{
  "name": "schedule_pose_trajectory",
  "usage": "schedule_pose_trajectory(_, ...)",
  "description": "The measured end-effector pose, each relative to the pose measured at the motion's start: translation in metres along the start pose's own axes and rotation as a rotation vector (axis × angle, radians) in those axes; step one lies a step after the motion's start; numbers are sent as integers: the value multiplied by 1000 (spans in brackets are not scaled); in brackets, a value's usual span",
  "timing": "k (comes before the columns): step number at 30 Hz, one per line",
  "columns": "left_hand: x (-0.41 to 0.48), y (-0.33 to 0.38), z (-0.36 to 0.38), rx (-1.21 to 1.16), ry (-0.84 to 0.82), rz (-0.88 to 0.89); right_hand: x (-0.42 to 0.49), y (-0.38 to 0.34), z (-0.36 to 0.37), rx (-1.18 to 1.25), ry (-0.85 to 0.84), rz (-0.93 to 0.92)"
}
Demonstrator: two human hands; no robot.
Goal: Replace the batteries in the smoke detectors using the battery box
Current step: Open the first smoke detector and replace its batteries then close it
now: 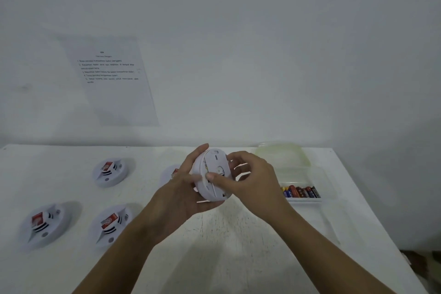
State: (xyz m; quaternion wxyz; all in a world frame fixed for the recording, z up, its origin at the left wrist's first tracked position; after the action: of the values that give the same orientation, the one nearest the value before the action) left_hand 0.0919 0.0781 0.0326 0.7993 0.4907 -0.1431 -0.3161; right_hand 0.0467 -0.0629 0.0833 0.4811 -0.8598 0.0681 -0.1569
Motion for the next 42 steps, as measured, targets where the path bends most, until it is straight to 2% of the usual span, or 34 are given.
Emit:
schedule_pose_trajectory(5,-12,11,16,664,-77,135,5,-2,1,-1,-5,4)
schedule_pose_trajectory(12,-11,39,6,992,101,377,8,-16,1,-65,15,-59)
schedule_pose_trajectory(19,-12,40,9,953,55,356,10,-20,-3,-4,36,-75)
schedule_pose_trajectory(27,-15,51,22,941,-21,450,-1,-27,-9,55,71,-133)
schedule_pose_trajectory(36,-14,52,25,907,59,507,-4,-37,-15,-99,145,-148)
schedule_pose_trajectory(42,-11,55,27,961,25,502,-3,-37,-18,-34,179,-173)
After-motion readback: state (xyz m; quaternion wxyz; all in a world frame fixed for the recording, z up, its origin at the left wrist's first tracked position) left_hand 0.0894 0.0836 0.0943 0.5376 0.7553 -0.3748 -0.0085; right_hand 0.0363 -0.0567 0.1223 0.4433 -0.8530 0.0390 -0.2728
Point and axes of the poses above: each hand's wrist, its own x-axis towards the middle knuckle, its own z-axis out of the palm, y = z × x, the point moved 9 cm from there along x, towards the middle knuckle, and after that the axes turned 4 degrees about -x, right-handed, at the moved point
